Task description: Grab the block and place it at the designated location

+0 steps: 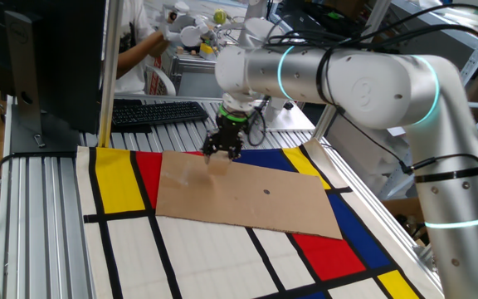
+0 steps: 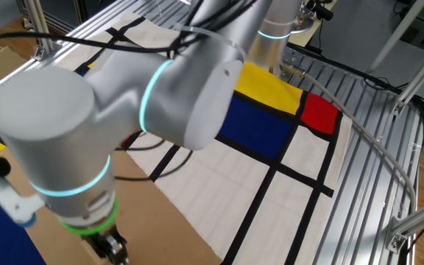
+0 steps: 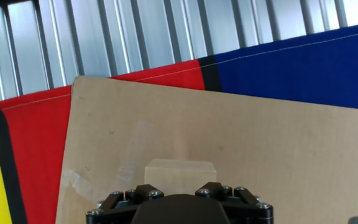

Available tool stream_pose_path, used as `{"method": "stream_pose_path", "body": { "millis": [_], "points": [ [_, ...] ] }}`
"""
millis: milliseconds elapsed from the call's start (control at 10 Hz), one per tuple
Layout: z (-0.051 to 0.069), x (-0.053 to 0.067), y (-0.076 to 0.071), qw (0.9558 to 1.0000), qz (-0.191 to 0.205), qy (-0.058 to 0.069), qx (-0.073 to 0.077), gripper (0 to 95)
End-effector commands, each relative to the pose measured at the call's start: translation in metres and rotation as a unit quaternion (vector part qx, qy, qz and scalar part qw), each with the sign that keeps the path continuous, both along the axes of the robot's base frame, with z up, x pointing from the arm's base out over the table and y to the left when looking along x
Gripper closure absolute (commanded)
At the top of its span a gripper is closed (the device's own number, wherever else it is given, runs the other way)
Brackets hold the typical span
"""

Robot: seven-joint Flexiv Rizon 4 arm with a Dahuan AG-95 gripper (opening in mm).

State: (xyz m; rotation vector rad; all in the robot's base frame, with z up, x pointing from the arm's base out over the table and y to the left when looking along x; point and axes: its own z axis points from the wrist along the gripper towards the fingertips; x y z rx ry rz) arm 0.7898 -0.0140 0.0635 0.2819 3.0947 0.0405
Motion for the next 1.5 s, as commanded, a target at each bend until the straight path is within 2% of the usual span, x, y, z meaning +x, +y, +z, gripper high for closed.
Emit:
{"method": "stream_pose_path", "body": {
  "millis": [100, 200, 500, 900, 1500],
  "points": [
    [-0.002, -0.01, -0.018, 1.0, -0.002, -0.001, -0.002, 95.0],
    [-0.002, -0.014, -0.025, 1.0, -0.003, 0.001, -0.002, 95.0],
    [-0.003, -0.03, -0.063, 1.0, -0.002, -0.001, -0.003, 95.0],
    [-0.009, -0.045, -0.106, 1.0, -0.005, -0.004, -0.003, 95.0],
    [-0.013, -0.061, -0.121, 0.9999, -0.011, -0.004, -0.009, 95.0]
  ]
}}
